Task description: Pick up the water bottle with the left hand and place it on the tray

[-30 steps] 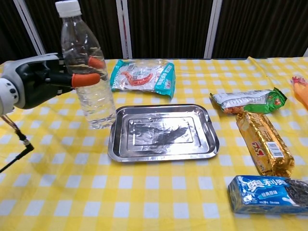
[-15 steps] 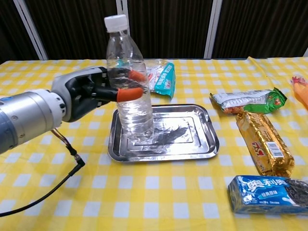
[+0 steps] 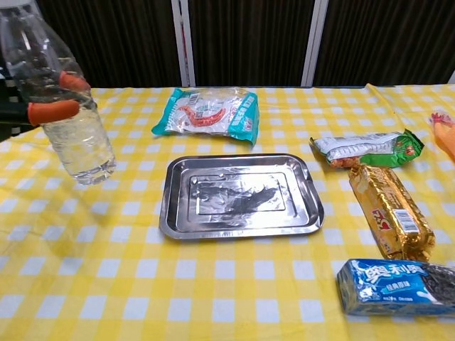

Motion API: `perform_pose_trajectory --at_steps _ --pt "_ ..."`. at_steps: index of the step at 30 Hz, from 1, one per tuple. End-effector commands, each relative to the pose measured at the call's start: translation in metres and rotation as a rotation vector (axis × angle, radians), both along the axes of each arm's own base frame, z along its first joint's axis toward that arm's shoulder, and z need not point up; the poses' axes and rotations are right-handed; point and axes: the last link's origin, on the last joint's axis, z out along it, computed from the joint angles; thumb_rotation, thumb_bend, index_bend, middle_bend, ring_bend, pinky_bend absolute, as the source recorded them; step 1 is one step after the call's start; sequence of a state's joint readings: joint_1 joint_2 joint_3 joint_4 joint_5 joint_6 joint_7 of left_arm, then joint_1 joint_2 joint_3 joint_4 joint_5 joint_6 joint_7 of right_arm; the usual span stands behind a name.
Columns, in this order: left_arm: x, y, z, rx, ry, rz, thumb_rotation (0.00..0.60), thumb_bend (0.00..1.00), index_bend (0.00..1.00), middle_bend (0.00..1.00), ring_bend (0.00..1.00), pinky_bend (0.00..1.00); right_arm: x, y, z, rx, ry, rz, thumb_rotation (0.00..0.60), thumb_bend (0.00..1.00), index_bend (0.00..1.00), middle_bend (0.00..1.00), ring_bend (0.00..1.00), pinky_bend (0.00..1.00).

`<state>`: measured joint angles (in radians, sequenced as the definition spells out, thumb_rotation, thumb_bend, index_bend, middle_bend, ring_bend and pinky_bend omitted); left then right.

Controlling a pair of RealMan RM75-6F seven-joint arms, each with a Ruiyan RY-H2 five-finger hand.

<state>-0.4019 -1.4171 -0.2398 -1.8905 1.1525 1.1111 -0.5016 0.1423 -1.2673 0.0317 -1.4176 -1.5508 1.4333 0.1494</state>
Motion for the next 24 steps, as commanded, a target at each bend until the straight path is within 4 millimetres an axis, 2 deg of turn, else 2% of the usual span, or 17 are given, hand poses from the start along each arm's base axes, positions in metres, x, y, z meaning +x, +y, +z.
perform_pose_trajectory --at_steps 1,4,7,10,14,17,20,24 --pt "0.035 0.004 -0.032 -0.077 -0.009 -0.071 0.6 0.48 0.49 0.45 0.0 0.07 -0.001 -0.001 0.001 -0.003 0.003 -0.005 0.6 0.05 0.11 0.0 0.04 0.0" --pt "0.06 0.001 -0.05 -0.115 -0.021 -0.107 0.6 0.48 0.49 0.45 0.0 0.07 -0.003 -0.001 0.001 -0.004 0.005 -0.01 0.6 0.05 0.11 0.0 0.04 0.0" --pt "0.06 -0.006 -0.048 -0.11 0.013 -0.116 0.6 0.48 0.49 0.45 0.0 0.07 -0.003 -0.001 0.002 -0.004 0.003 -0.007 0.6 0.05 0.11 0.0 0.04 0.0" --pt "0.043 -0.014 -0.031 -0.079 0.016 -0.077 0.6 0.48 0.49 0.45 0.0 0.07 -0.001 -0.001 0.002 -0.004 -0.001 0.001 0.6 0.05 0.11 0.0 0.04 0.0" --pt "0.008 -0.018 0.002 0.002 0.046 -0.027 0.6 0.48 0.49 0.46 0.0 0.07 0.003 0.001 0.0 0.006 -0.003 0.017 0.6 0.05 0.11 0.0 0.04 0.0" --pt "-0.011 -0.016 0.014 0.021 0.056 0.0 0.6 0.48 0.49 0.46 0.0 0.07 0.004 0.002 -0.003 0.011 0.001 0.018 0.6 0.05 0.11 0.0 0.04 0.0" --pt "-0.008 -0.01 0.009 0.0 0.049 -0.016 0.6 0.48 0.49 0.46 0.0 0.07 0.004 0.001 -0.004 0.015 0.005 0.013 0.6 0.05 0.11 0.0 0.04 0.0" --pt "0.016 -0.003 -0.019 -0.058 0.058 -0.083 0.6 0.48 0.49 0.46 0.0 0.07 0.001 -0.002 -0.004 0.016 0.004 -0.003 0.6 0.05 0.11 0.0 0.04 0.0"
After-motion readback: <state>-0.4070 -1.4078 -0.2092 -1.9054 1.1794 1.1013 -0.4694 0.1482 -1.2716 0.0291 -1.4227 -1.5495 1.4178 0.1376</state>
